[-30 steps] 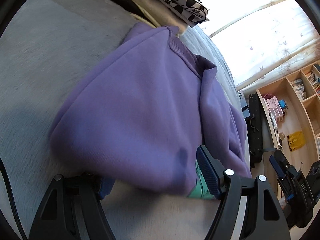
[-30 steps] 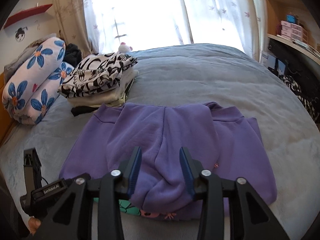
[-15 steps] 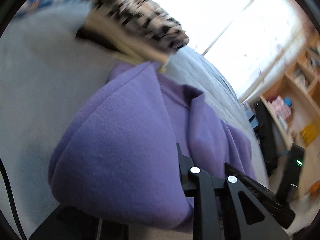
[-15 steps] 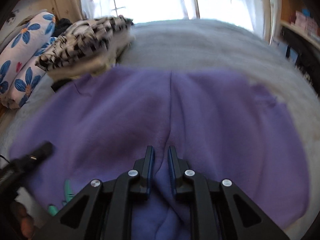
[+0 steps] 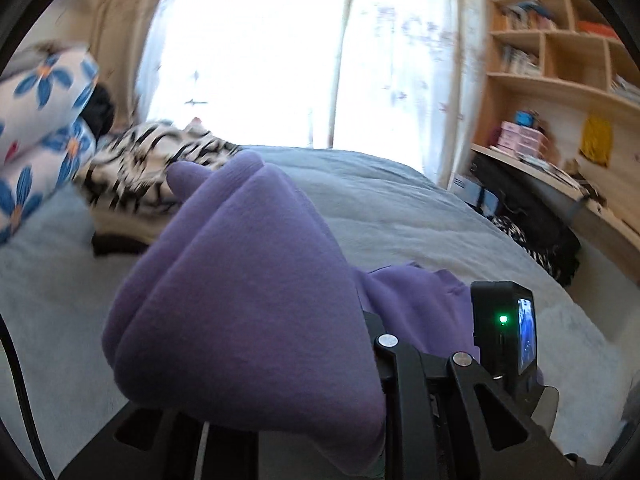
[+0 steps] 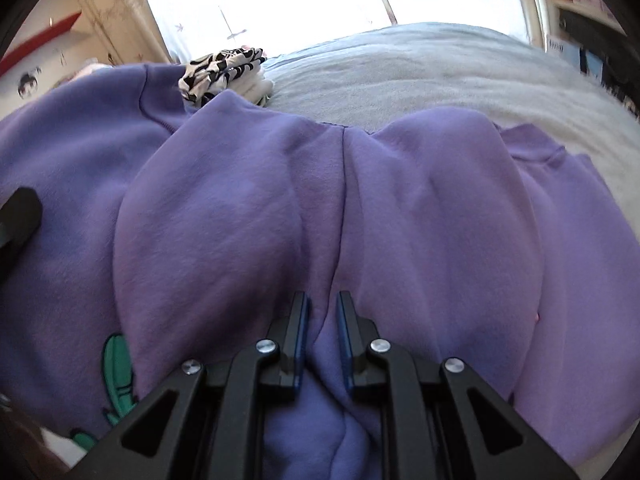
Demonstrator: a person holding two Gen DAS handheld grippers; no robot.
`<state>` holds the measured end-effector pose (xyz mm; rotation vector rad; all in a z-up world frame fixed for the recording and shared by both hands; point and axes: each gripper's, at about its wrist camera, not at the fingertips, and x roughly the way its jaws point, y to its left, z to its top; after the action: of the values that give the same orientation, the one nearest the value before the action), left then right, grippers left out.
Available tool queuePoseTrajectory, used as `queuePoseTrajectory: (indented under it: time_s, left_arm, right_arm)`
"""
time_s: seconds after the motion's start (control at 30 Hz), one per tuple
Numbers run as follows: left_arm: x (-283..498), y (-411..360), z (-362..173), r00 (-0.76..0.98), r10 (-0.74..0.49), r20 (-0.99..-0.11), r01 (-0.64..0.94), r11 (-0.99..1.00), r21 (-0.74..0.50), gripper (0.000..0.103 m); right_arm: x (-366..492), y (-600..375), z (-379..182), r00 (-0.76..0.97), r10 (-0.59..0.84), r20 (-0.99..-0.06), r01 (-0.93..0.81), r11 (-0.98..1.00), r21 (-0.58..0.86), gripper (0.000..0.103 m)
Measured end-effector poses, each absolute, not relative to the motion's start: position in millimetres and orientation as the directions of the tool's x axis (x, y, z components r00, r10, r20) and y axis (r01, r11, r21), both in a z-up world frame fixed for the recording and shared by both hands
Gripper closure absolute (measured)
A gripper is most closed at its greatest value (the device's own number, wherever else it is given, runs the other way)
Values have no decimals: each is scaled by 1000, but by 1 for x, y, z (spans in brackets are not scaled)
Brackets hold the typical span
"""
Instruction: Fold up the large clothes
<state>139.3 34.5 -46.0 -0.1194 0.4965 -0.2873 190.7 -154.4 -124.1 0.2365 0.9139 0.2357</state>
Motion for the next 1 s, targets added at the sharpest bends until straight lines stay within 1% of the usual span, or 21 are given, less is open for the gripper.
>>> queuePoseTrajectory:
  time_s: [0.07, 0.17, 0.2, 0.33, 0.4, 0.47, 0.57, 0.63, 0.7, 0.8, 0.93, 0.97, 1.0]
  left_arm:
    - [137, 22, -37, 842, -310, -441, 270, 951, -153, 85]
    - [129, -4, -23, 841, -327, -431, 320, 943, -92, 85]
    - [127, -17, -18, 838, -340, -428, 344, 936, -72, 85]
    - [121, -63, -11, 813, -392, -430, 419, 907, -36, 85]
    - [121, -96, -12, 783, -419, -459, 467, 884, -12, 85]
    - [126, -121, -19, 756, -434, -490, 497, 867, -2, 85]
    - [131, -164, -40, 693, -447, -565, 543, 840, 2, 85]
    - [139, -187, -61, 646, -433, -628, 560, 828, 5, 85]
    - [147, -209, -85, 608, -391, -691, 570, 821, 37, 85]
    - [140, -230, -111, 614, -334, -715, 582, 804, 124, 84]
    - [126, -247, -125, 650, -316, -691, 611, 757, 229, 80]
    - [124, -248, -126, 651, -320, -689, 618, 750, 236, 76]
    - [122, -247, -125, 646, -329, -688, 629, 740, 238, 69]
  right_arm:
    - [182, -171, -115, 566, 365, -740, -100, 921, 377, 88]
    - [162, -201, -99, 564, 411, -716, -80, 890, 448, 88]
    - [153, -213, -93, 575, 404, -711, -62, 888, 455, 88]
    - [115, -268, -74, 642, 266, -719, 58, 918, 392, 88]
    - [100, -297, -69, 666, 212, -715, 123, 914, 386, 88]
    - [87, -327, -66, 682, 165, -713, 194, 899, 393, 88]
    - [73, -365, -66, 690, 106, -716, 282, 872, 401, 88]
    - [69, -382, -69, 684, 75, -726, 327, 858, 397, 88]
    - [66, -394, -75, 665, 50, -746, 367, 847, 385, 88]
    - [67, -402, -82, 645, 51, -763, 383, 842, 380, 88]
    - [61, -401, -84, 637, 67, -768, 377, 842, 386, 88]
    - [62, -400, -85, 636, 72, -768, 374, 842, 388, 88]
    - [63, -400, -86, 636, 78, -767, 369, 843, 392, 88]
